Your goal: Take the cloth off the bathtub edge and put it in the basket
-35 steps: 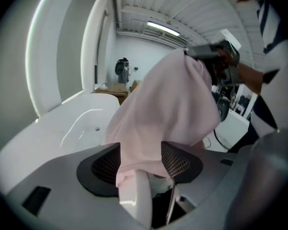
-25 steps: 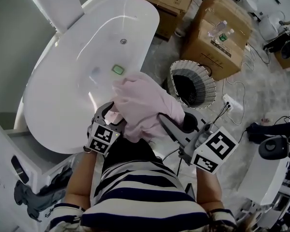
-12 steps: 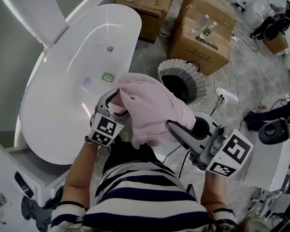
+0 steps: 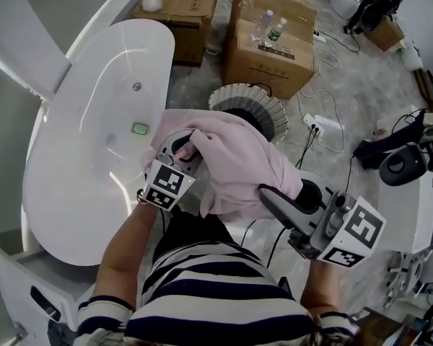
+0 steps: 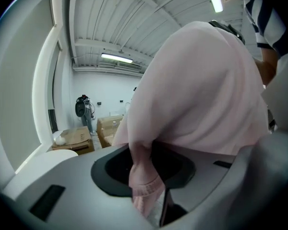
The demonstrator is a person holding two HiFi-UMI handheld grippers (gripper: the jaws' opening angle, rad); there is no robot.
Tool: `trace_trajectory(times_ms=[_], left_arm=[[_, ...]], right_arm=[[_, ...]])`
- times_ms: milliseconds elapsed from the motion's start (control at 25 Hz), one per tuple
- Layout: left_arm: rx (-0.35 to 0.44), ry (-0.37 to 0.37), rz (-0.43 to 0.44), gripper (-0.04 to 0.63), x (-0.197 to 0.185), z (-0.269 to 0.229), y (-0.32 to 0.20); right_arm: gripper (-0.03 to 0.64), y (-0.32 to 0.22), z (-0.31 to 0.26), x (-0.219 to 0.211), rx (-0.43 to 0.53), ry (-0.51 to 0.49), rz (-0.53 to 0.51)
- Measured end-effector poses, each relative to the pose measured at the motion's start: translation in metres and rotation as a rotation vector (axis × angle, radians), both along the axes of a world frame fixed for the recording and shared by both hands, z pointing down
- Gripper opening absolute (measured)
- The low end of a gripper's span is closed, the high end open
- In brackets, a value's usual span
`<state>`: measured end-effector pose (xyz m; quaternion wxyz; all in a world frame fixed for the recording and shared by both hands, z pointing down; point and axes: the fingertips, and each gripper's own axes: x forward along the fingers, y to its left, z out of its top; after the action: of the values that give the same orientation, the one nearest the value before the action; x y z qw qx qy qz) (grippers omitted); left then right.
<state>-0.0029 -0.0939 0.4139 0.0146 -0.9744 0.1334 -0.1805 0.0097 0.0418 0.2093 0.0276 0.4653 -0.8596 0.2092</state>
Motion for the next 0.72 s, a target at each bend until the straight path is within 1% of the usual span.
trace_trajectory(times_ms=[40,120,200,280,400,520,640,720], left_arm=[[0.003,0.009,-0.001,0.116,0.005,-0.004,0.001],[-0.002,0.018,-0.009,0.071,0.013,-0.01,0.001],[-0.03,0.027,-0.027,0.06,0.02,-0.015,-0.001],[-0.087,0.052,-0.051,0.055,0.022,-0.021,-0.003],[-0.197,0.117,-0.097,0.051,0.021,-0.033,-0.009],[-0.291,0.197,-0.136,0.049,0.017,-0.052,-0.013],[-0.362,0.284,-0.151,0.049,0.014,-0.079,-0.013],[-0.393,0.334,-0.15,0.049,0.014,-0.098,-0.012]], right_arm=[[0.098,0.003,-0.001,0.006,0.005,-0.002,0.019],[0.098,0.009,-0.003,0.018,0.011,-0.008,0.056],[0.098,0.013,-0.002,0.03,0.016,-0.017,0.092],[0.098,0.017,0.0,0.04,0.02,-0.033,0.123],[0.098,0.021,0.003,0.056,0.03,-0.066,0.164],[0.098,0.022,0.006,0.072,0.044,-0.097,0.21],[0.098,0.022,0.011,0.091,0.049,-0.123,0.264],[0.098,0.02,0.015,0.1,0.046,-0.132,0.291]])
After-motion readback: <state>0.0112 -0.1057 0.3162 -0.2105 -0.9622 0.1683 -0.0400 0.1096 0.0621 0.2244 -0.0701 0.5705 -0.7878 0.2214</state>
